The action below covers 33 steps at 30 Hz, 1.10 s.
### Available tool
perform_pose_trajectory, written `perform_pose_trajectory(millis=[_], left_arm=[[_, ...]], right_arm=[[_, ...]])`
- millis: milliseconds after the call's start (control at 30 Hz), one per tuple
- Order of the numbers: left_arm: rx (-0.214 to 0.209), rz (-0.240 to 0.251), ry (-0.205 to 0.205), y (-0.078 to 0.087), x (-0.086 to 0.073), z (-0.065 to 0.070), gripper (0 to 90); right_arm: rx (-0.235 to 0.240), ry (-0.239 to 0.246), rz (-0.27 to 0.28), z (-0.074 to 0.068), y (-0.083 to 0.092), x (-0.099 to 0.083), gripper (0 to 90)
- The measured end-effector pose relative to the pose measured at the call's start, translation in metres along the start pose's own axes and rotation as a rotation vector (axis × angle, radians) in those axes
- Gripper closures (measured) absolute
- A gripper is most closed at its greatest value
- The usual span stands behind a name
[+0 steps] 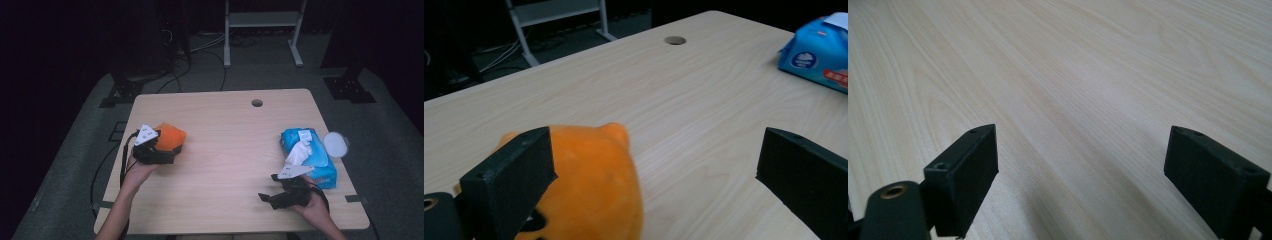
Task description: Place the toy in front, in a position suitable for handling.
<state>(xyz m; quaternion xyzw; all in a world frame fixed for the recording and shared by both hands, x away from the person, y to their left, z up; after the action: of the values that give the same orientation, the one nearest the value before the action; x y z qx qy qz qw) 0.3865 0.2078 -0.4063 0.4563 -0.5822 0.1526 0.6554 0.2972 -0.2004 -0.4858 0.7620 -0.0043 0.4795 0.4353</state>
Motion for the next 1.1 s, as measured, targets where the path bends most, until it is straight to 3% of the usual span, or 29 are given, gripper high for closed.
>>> perform_pose_trajectory(millis=[267,400,500,567,633,700,833,1100], left_arm=[[0.078,-0.018,0.028,-0.003,-0.003,-0.028,1.6],[0.097,-0.06,0.087,-0.013,-0.009,-0.045,1.6],[0.101,-0.081,0.095,-0.018,-0.013,-0.049,1.6],[0.111,-0.129,0.113,-0.026,-0.023,-0.053,1.6],[0.116,-0.15,0.126,-0.029,-0.027,-0.054,1.6],[0.093,-0.138,0.158,-0.033,-0.034,-0.053,1.5],[0.107,-0.144,0.13,-0.036,-0.035,-0.047,0.7],[0.125,-0.16,0.123,-0.037,-0.035,-0.043,0.7]], right_arm=[[0.005,0.026,-0.009,-0.004,-0.002,0.0,12.9],[0.009,0.033,-0.021,-0.005,-0.004,0.0,12.9],[0.011,0.037,-0.022,-0.005,-0.005,-0.001,12.9],[0.016,0.037,-0.026,-0.005,-0.005,-0.001,12.9],[0.016,0.038,-0.027,-0.006,-0.005,-0.001,12.9],[0.017,0.043,-0.026,-0.006,-0.005,-0.001,12.9],[0.018,0.042,-0.028,-0.006,-0.006,-0.001,12.9],[0.016,0.045,-0.027,-0.007,-0.005,-0.001,12.9]])
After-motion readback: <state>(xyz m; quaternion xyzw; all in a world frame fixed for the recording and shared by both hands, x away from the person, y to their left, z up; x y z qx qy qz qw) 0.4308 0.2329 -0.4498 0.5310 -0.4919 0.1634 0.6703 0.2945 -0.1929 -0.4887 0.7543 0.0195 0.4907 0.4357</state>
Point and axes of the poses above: each handheld gripper's, and its own axes: y roughly backward along the jaws, x roughly out of its top, z roughly to its right, the point moved 3 cm from there along -y, roughly forward along the jaws, and after that the axes turned 4 degrees about -y, right-handed, at the moved point
